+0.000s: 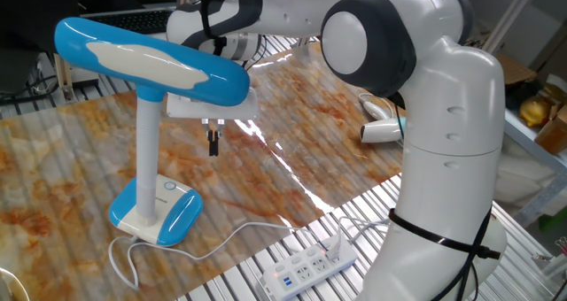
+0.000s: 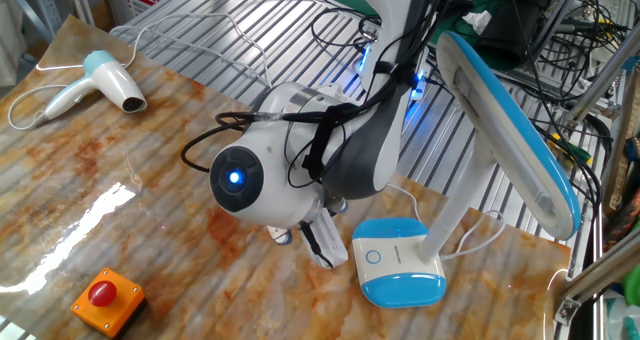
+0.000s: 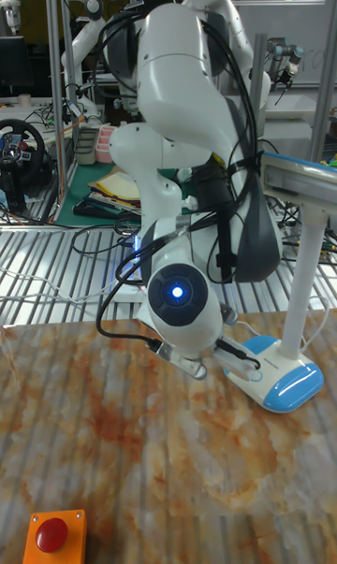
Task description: Turn off the desk lamp by pressing the button
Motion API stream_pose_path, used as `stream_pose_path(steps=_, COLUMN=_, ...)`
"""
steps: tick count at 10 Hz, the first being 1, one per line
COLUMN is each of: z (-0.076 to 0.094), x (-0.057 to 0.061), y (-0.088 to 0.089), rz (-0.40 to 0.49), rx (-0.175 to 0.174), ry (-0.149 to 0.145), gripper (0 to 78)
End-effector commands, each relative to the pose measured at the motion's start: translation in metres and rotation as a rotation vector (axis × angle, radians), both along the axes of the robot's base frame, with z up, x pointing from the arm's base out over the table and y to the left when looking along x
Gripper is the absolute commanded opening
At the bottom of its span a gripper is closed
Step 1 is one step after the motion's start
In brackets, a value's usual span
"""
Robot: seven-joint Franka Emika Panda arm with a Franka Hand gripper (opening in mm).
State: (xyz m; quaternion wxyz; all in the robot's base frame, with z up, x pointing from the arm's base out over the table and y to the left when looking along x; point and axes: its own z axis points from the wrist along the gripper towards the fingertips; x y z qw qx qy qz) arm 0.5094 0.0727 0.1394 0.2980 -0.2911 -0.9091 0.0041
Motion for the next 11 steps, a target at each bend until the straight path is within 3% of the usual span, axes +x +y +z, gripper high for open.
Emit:
stream_pose_path(steps=1, z=0.0012, x=-0.0020, y=-0.0099, rz=0.080, rx=-0.019, ry=-0.040, gripper=0.0)
stream_pose_path(steps=5, z=0.0017, x=-0.0023, y=-0.0102, rz=0.111, rx=-0.021, ry=-0.058, gripper=0.0)
stream_pose_path(steps=8, z=0.0019, x=-0.0024, y=-0.0105, rz=0.158, rx=-0.042, ry=-0.072, gripper=0.0)
stream_pose_path(steps=11, z=0.0023, x=-0.0017, y=-0.0155, rz=0.197, rx=-0.025, ry=-0.081, gripper=0.0)
